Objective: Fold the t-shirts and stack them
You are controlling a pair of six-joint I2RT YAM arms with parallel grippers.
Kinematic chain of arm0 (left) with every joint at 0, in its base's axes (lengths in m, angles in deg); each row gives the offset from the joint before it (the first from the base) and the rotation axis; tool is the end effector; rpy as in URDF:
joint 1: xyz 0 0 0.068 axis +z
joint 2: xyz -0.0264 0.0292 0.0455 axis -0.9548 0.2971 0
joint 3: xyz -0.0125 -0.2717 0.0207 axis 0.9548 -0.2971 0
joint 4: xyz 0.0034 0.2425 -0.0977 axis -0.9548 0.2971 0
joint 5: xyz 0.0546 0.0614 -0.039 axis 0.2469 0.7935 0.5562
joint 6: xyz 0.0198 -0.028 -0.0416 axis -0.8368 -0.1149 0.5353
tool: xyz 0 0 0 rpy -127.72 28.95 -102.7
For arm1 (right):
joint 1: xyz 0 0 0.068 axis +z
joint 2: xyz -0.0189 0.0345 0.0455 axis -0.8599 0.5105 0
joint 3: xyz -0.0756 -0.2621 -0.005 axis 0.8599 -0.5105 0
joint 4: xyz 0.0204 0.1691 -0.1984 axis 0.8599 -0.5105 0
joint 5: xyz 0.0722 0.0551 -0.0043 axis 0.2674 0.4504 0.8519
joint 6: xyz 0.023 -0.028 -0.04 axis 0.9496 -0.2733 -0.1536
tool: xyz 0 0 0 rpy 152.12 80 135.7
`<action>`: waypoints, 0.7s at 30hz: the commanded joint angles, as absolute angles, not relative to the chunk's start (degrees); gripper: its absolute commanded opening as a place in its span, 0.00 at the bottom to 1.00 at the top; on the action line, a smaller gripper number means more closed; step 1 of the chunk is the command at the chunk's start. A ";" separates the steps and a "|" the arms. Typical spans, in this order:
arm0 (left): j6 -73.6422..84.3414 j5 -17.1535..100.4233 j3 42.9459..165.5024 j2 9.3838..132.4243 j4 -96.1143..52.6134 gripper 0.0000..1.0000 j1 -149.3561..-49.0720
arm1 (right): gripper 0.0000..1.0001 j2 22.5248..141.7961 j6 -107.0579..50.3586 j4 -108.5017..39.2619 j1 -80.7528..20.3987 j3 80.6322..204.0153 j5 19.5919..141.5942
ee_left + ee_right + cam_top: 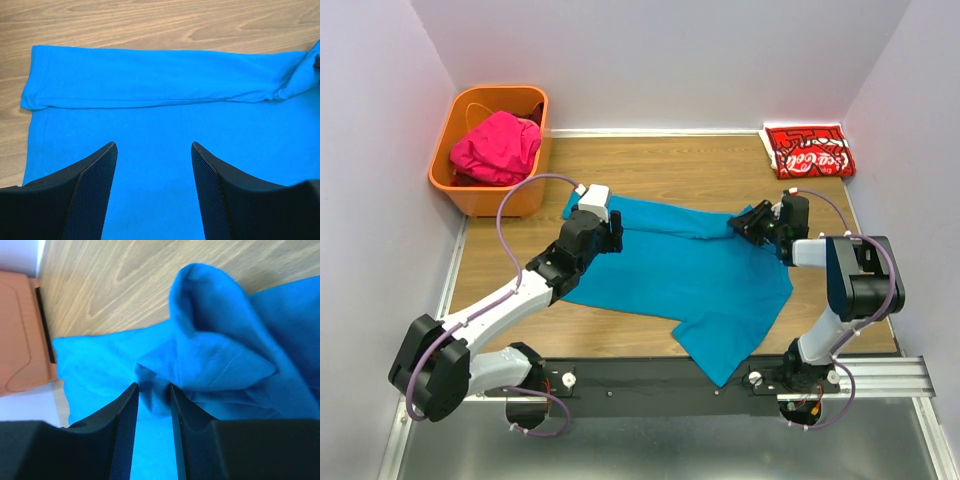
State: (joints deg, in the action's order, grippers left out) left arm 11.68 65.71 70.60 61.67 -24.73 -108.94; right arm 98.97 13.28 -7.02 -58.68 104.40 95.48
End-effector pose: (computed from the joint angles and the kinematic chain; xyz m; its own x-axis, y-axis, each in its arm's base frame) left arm 0.2142 -0.1448 0.2530 -0.4066 -0.0688 -0.9110 0.2527 0.9498 -0.1845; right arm 0.3194 0.0170 0.1337 -0.6104 0.6846 -0.3984 0.1900 0.6148 0.7654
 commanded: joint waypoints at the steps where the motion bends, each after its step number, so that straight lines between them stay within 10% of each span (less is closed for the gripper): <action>1: 11.26 64.66 70.73 62.56 -26.50 0.68 -109.10 | 0.37 95.92 14.49 -5.46 -59.04 103.34 98.96; 21: 11.08 62.12 71.69 65.72 -27.56 0.68 -109.01 | 0.35 86.96 10.81 -18.09 -59.04 101.94 99.77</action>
State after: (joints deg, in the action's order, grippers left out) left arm 11.53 63.61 70.62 64.86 -25.80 -108.94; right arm 89.90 14.09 -10.26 -58.68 102.61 102.25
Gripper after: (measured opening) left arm 0.685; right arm 0.352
